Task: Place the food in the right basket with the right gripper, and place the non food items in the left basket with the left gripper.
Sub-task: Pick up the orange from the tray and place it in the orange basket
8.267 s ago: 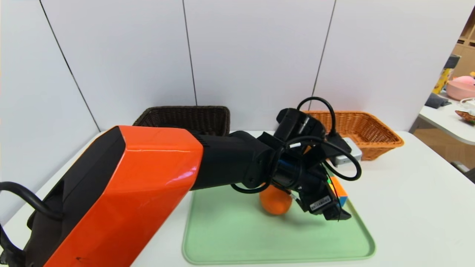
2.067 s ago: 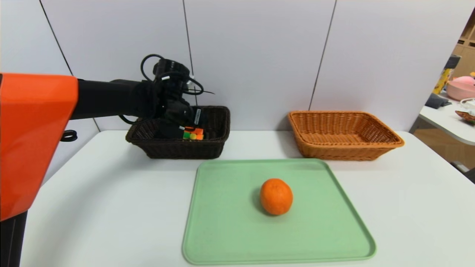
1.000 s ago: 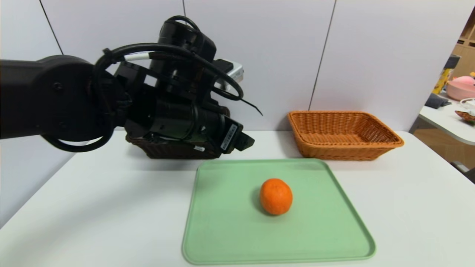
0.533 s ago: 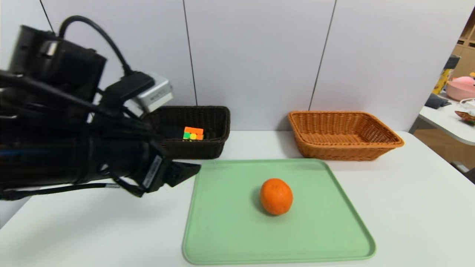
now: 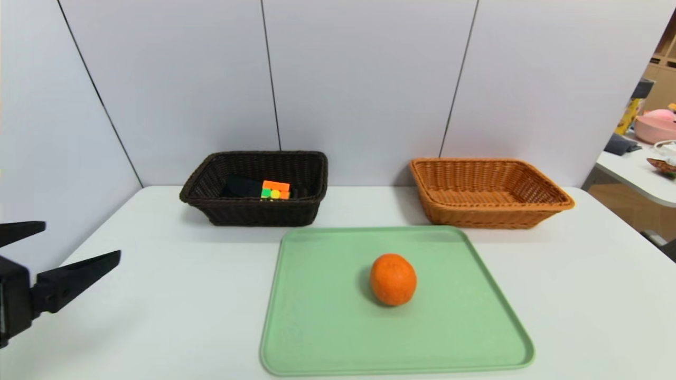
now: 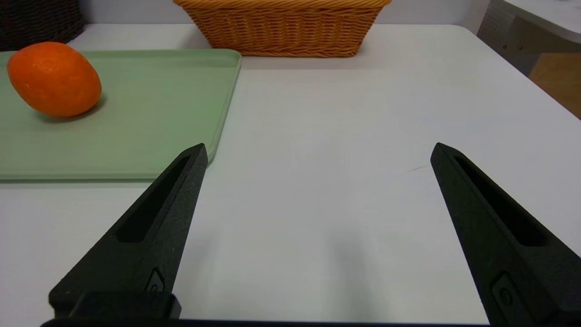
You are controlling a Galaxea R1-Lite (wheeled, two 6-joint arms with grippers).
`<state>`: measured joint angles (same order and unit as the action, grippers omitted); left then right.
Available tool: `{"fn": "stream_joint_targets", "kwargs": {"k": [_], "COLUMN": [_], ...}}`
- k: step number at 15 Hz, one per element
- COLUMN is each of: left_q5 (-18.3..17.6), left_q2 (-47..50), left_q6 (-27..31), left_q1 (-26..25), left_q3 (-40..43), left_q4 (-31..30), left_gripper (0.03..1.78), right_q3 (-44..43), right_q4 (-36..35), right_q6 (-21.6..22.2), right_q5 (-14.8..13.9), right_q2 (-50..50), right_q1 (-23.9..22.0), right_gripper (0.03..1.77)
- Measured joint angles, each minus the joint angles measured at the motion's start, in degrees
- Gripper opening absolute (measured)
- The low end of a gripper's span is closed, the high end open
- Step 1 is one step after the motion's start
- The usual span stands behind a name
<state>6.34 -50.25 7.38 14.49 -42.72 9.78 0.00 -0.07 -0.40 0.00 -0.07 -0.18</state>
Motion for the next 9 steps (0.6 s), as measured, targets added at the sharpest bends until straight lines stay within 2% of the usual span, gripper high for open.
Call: {"fn": "stream_joint_targets", "kwargs": {"k": [3,7,9], "left_q5": [-1.5,-8.6,-9.7], "left_q2": [9.5,20.8,26.4], "left_q6": [0.2,0.4,1.5], "left_q1": [-5.0,-9.6,-10.9], "left_q3": [8.2,16.2,19.1], "left_q4": [-4.8,-7.7,-8.0], "left_gripper": [1.69,1.69,1.69], "right_q3": [0.0,0.0,0.0], "right_q4": [0.0,0.0,0.0], "right_q6": [0.0,0.0,0.0], "right_q5": [0.0,0.0,0.0], "right_q2": [0.0,0.0,0.0], "right_q1": [0.0,0.0,0.0], "right_gripper": [1.7,1.7,1.7]}}
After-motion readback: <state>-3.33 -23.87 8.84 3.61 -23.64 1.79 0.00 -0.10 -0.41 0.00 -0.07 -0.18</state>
